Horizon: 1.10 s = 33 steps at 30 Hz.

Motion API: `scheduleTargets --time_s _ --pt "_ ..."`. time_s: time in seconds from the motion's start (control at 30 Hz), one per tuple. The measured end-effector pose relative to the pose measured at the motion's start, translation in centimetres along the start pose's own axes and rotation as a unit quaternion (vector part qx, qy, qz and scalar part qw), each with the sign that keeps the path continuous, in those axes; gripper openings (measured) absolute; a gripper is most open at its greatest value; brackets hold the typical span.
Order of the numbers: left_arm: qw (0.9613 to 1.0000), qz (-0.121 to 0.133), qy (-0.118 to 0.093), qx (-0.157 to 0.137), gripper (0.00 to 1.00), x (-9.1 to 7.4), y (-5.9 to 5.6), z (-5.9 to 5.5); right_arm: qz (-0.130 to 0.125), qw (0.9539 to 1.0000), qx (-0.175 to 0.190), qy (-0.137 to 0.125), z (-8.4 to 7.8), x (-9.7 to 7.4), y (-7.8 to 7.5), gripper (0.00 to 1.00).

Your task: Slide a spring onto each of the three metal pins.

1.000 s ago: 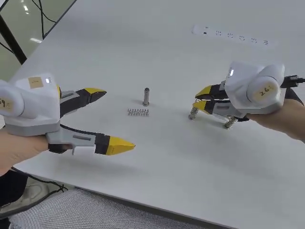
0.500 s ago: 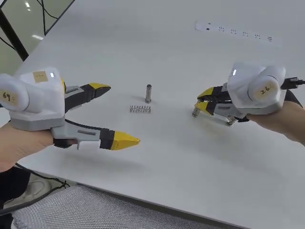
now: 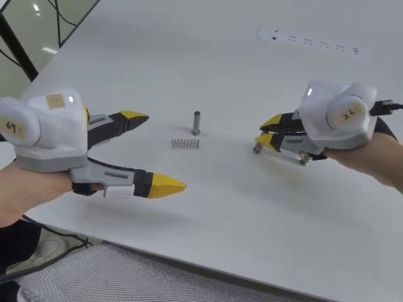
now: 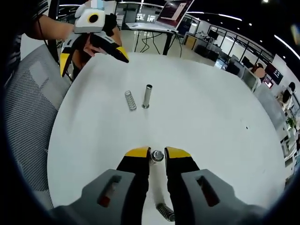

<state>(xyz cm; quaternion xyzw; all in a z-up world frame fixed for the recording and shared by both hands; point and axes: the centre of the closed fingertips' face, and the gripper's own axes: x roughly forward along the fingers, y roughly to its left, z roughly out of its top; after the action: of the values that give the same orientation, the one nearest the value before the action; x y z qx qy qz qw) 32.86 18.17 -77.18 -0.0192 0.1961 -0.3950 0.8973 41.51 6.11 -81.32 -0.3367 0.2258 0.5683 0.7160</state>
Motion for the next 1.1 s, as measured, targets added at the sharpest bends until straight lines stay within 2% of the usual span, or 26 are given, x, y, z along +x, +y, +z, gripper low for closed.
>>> scheduleTargets --time_s 0.5,0.83,1.1 --pt "1.0 -0.002 0.0 0.0 0.93 0.1 -0.1 0.3 -0.017 0.9996 0.018 -0.009 0.5 -0.2 -0.5 0.26" --pt "1.0 -0.006 0.003 0.003 0.94 0.2 -0.3 0.3 -0.026 0.997 0.066 -0.03 1.1 -0.7 -1.0 0.3" --pt "1.0 -0.003 0.001 0.003 0.94 0.1 -0.1 0.5 -0.028 0.9955 0.081 -0.041 1.7 -1.2 -0.8 0.31"
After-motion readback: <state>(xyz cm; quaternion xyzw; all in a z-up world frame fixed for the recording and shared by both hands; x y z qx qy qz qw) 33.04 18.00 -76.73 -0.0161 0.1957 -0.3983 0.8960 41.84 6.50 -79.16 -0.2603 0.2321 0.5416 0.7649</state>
